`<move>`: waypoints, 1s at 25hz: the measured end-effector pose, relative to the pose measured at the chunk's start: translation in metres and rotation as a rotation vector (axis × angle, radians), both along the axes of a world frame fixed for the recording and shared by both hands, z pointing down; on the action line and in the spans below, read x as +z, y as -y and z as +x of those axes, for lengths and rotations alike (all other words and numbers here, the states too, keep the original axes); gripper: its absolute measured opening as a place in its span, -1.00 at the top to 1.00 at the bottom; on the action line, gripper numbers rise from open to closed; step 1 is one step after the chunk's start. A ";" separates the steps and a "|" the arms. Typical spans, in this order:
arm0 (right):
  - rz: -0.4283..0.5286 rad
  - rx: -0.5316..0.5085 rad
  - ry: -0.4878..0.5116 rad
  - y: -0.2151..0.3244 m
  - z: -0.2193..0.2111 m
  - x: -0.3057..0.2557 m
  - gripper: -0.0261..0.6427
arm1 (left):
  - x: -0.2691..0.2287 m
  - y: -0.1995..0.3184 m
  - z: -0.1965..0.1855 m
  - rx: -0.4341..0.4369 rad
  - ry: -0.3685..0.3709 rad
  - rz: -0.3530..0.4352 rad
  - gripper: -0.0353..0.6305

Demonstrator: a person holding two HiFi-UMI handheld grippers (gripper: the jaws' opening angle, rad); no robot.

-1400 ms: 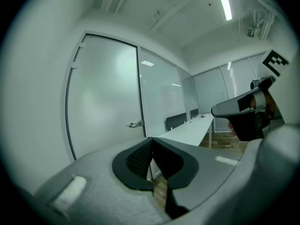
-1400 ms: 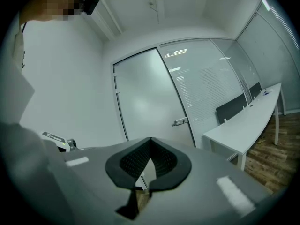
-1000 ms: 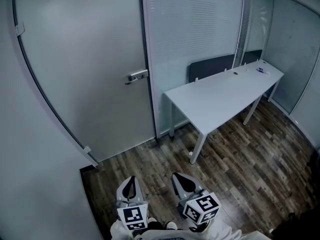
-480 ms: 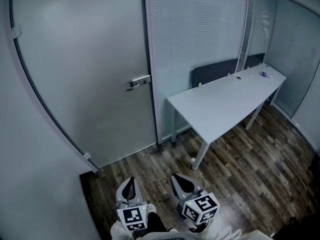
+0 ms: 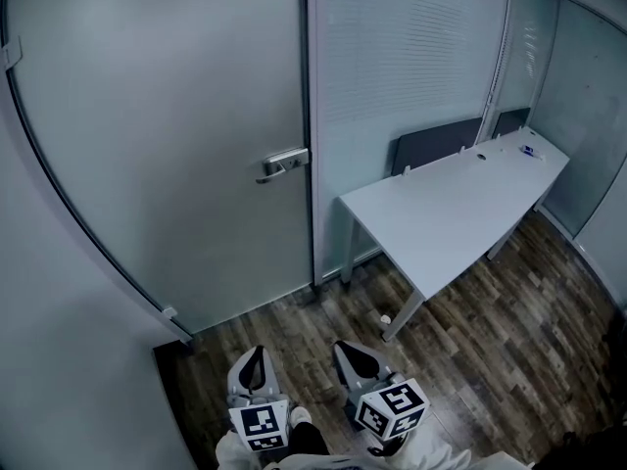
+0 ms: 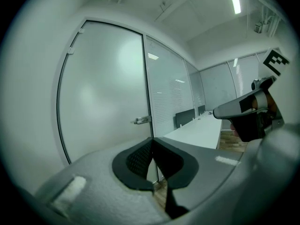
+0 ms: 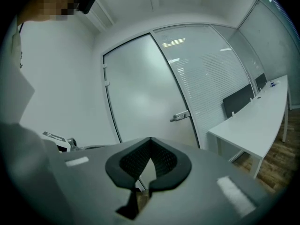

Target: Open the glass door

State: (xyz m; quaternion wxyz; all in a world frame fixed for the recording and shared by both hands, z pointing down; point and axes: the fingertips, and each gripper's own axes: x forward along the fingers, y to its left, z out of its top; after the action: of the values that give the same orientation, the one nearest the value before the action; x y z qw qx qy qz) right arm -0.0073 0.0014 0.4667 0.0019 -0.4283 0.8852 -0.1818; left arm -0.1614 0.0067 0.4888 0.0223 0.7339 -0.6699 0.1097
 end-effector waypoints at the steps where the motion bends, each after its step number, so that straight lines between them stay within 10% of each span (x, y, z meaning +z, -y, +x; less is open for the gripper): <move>1: -0.010 0.002 -0.003 0.008 -0.006 0.003 0.91 | 0.003 0.008 -0.005 0.003 -0.001 -0.009 0.88; 25: -0.006 0.101 -0.036 0.143 -0.083 -0.003 0.91 | 0.001 0.157 -0.078 0.112 -0.027 0.006 0.88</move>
State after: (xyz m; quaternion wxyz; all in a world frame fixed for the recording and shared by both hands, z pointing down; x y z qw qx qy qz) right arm -0.0905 -0.1413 0.4635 -0.0064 -0.4756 0.8618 -0.1764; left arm -0.2395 -0.1505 0.4899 0.0230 0.7718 -0.6277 0.0986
